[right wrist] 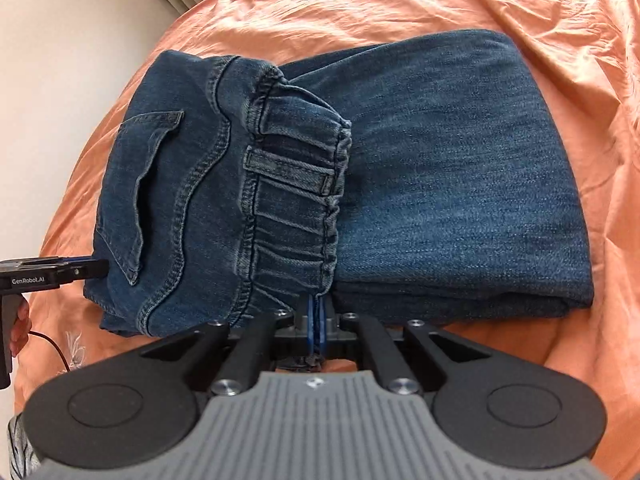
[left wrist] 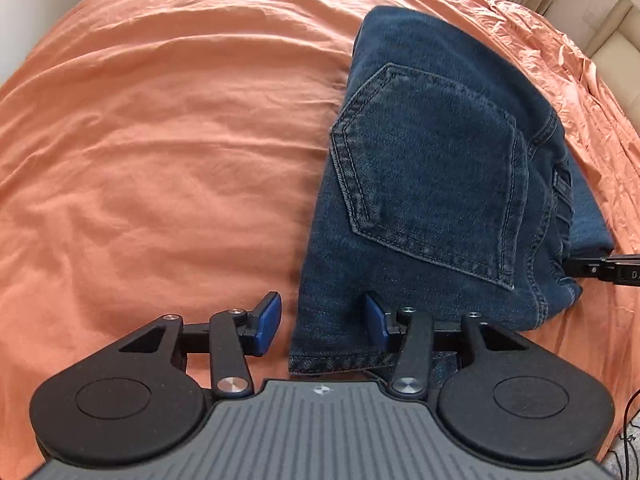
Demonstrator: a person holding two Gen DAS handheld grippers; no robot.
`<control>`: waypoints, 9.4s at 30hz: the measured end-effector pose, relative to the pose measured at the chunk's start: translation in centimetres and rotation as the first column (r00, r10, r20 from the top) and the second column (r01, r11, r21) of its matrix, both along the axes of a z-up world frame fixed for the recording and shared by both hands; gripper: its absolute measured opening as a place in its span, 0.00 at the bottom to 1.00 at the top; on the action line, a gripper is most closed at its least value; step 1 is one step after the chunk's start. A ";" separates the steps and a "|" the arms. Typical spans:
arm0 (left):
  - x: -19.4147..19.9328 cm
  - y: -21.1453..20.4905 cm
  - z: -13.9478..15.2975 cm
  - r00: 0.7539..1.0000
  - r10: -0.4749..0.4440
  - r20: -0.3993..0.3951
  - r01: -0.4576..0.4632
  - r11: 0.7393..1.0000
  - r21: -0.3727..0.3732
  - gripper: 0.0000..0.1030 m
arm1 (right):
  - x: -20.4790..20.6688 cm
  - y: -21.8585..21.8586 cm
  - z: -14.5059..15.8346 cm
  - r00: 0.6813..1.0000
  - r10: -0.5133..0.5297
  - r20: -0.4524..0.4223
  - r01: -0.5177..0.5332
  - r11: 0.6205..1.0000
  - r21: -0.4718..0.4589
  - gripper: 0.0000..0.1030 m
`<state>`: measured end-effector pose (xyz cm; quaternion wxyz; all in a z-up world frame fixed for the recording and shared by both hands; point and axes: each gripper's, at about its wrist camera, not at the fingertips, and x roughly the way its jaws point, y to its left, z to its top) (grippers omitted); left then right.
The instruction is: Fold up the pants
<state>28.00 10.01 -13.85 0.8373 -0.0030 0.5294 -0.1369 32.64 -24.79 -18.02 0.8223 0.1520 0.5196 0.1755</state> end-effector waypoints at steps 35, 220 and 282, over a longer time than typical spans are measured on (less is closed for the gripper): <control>3.7 -0.8 5.4 0.983 0.119 0.143 -0.101 0.986 -0.132 0.49 | 8.4 -1.7 3.5 0.975 -0.204 0.089 0.142 0.879 0.456 0.12; -0.5 13.3 6.8 0.903 0.413 0.121 -0.266 0.756 -0.598 0.07 | 2.2 5.3 11.7 0.951 -0.096 0.295 -0.026 0.923 0.384 0.17; -18.3 11.5 21.6 0.837 0.184 0.516 -0.252 0.965 0.065 0.50 | -15.5 17.3 18.3 0.836 0.084 0.542 -0.049 0.996 -0.078 0.79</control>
